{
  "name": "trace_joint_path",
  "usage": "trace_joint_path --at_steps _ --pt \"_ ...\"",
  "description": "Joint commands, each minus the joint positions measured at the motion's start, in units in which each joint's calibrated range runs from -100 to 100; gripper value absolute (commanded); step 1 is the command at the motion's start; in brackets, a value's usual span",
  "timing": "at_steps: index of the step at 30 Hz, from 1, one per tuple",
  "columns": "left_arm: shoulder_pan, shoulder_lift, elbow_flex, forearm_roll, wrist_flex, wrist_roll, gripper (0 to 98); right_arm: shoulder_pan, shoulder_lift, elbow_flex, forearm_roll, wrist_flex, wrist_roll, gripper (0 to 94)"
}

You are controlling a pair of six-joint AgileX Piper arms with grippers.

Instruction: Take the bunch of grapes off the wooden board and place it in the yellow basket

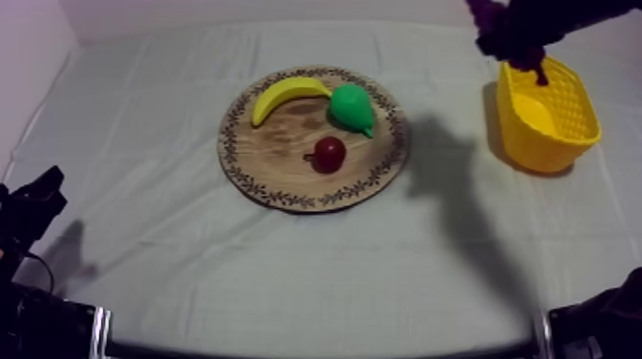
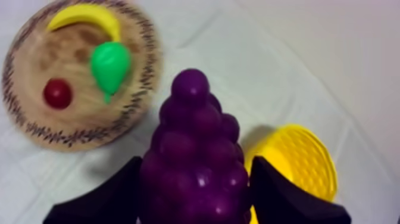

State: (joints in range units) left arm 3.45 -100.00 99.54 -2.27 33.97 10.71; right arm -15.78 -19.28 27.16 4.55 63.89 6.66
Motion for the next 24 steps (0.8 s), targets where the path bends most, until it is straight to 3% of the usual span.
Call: trace_joint_path --at_steps 1,11,24 --pt "-0.01 0.00 0.02 0.00 -0.01 0.01 0.0 1.45 -1.59 0.34 0.54 0.46 -2.74 42.6" --pt "-0.01 0.00 0.02 0.00 -0.01 0.01 0.0 2.69 -2.76 4.47 5.15 2.13 -12.90 40.5" --pt "-0.01 0.00 0.02 0.00 -0.01 0.01 0.0 10.06 2.23 7.64 9.19 -5.10 -18.16 39.1"
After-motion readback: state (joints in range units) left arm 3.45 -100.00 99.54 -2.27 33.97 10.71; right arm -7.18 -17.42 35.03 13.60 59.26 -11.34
